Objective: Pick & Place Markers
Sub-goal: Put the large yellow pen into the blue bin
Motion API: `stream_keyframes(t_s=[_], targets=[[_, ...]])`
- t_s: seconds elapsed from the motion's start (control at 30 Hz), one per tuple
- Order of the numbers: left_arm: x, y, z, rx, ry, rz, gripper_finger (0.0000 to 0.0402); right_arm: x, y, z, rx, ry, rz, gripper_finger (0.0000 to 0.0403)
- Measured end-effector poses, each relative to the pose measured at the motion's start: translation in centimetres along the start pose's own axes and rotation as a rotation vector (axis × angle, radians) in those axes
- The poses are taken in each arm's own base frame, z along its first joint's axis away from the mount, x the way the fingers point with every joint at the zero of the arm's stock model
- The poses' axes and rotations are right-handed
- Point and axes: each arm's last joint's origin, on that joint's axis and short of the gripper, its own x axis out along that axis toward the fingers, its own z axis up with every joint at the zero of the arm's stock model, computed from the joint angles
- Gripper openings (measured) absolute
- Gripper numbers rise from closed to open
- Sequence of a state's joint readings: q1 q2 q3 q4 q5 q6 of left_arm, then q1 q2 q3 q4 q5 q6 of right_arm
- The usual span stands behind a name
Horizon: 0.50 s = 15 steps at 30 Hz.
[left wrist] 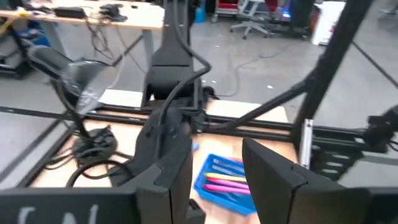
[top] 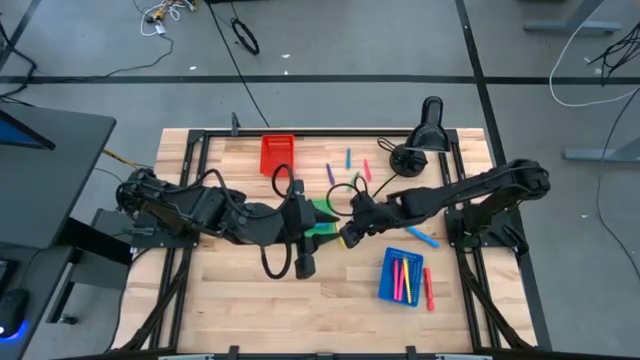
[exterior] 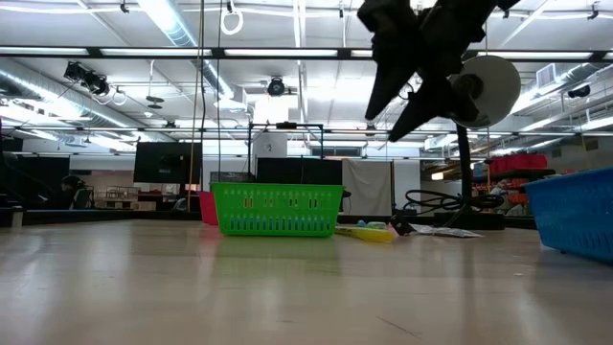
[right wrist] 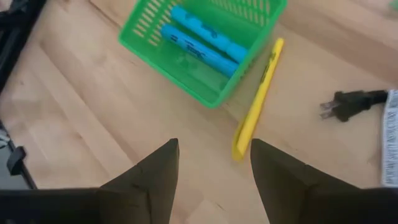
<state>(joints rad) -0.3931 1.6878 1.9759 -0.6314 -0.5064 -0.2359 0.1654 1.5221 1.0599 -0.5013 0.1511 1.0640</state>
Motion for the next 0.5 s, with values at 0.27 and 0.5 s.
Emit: stream_keyframes(t_s=[0.27,0.5], targets=[[0.0,0.0,-0.4,0.005,0.044,-0.015,0.0145,3.0,0.8,-1.2,0.016,0.010,-0.057,0.0199],[0.0,0.0,-0.5,0.010,0.056,-0.022,0.0145,5.2,2.1,-1.6,-0.073,-0.003,-0.206,0.0199]])
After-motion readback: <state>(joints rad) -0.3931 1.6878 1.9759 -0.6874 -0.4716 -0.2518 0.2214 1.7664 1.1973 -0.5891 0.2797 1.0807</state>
